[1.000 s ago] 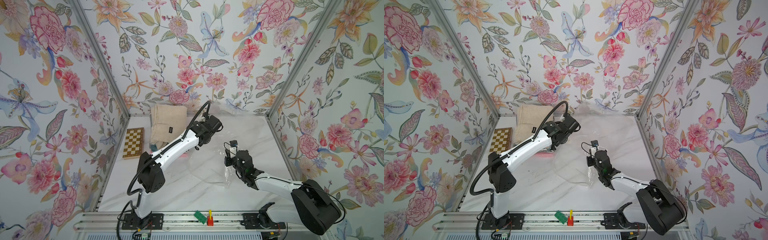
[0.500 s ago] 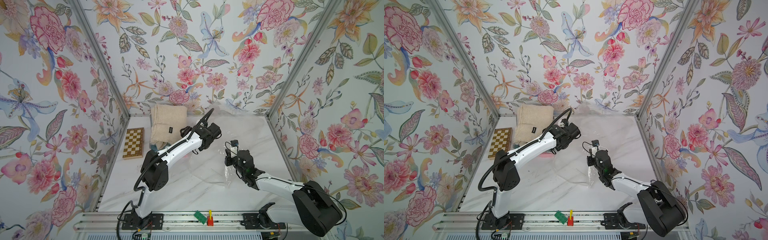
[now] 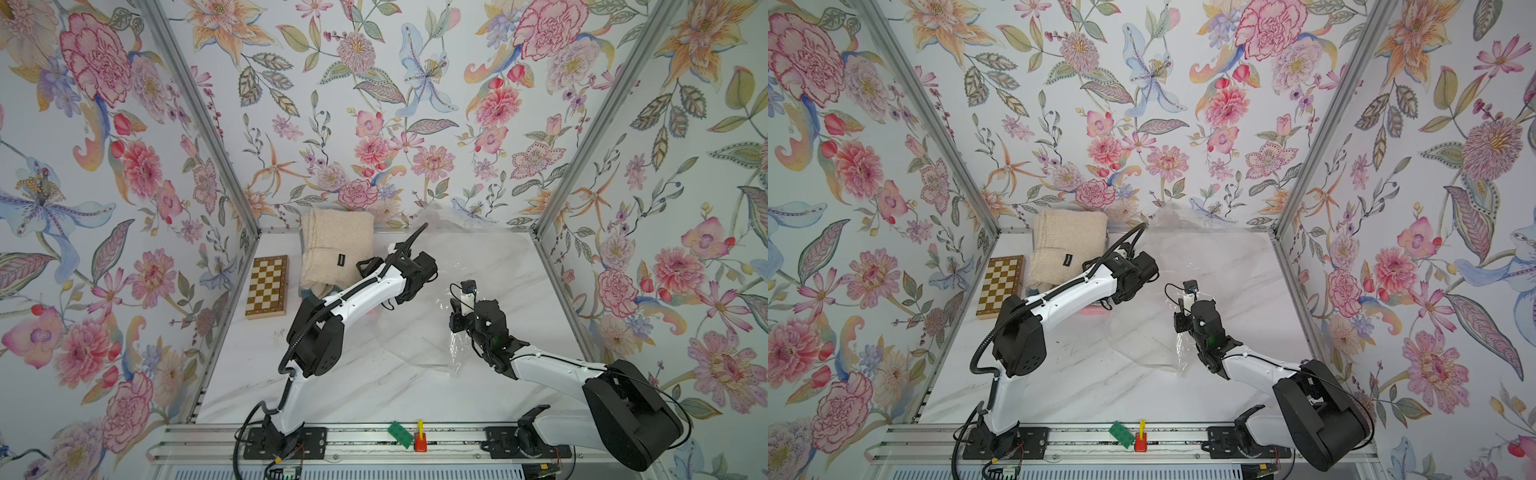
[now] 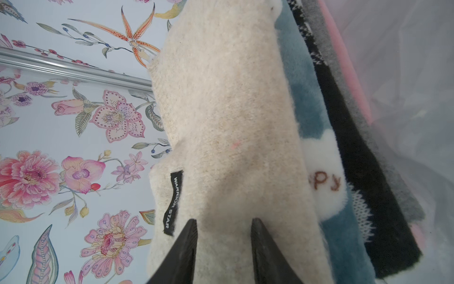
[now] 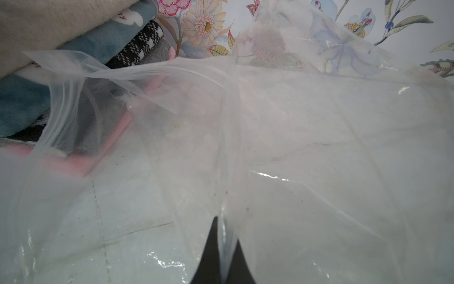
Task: Take the blanket out of the vacuum bag
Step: Place the blanket at the center of the board.
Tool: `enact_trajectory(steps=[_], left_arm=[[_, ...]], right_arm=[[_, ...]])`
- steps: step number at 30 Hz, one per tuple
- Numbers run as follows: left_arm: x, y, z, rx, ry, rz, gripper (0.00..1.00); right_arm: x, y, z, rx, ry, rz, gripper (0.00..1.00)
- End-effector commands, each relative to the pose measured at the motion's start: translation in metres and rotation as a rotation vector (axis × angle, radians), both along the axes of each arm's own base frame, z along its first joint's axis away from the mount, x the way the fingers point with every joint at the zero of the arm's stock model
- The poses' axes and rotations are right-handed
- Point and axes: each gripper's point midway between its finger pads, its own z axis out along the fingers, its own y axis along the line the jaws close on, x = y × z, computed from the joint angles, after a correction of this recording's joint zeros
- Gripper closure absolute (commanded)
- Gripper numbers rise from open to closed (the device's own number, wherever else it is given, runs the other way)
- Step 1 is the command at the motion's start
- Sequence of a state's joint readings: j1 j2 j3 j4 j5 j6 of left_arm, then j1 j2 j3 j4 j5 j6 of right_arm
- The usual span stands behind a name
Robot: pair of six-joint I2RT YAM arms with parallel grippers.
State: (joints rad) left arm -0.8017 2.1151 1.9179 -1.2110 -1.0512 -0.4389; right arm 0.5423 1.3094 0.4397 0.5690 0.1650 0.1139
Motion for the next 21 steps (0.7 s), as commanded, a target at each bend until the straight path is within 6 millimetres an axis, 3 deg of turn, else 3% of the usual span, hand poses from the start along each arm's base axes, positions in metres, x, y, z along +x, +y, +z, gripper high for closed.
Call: enact_trajectory(steps=[1, 3, 6, 7, 14, 17, 21], left_arm=[[0.001, 0.009, 0.011, -0.015, -0.019, 0.013, 0.66], [0.001, 0.009, 0.01, -0.02, -0.016, 0.015, 0.67], [-0.002, 0.005, 0.006, -0.087, 0.001, 0.01, 0.48], [-0.004, 0.002, 0.003, -0.125, 0.004, 0.004, 0.46], [-0.005, -0.02, 0.011, -0.39, -0.088, -0.046, 0.45], [0.0, -0.012, 0.004, -0.328, -0.093, -0.028, 0.37], [0.003, 0.013, -0.006, -0.146, -0.079, 0.033, 0.36]], right_arm=[[0.004, -0.001, 0.004, 0.014, -0.002, -0.01, 1.0], [0.004, 0.0, 0.004, 0.014, 0.0, -0.008, 1.0], [0.004, 0.001, 0.004, 0.011, 0.004, -0.003, 1.0], [0.004, 0.0, 0.004, 0.008, 0.0, -0.005, 1.0], [0.004, -0.003, 0.004, 0.0, -0.004, -0.017, 1.0], [0.004, -0.003, 0.004, -0.002, -0.003, -0.014, 1.0], [0.003, -0.004, 0.006, -0.006, -0.009, -0.019, 1.0]])
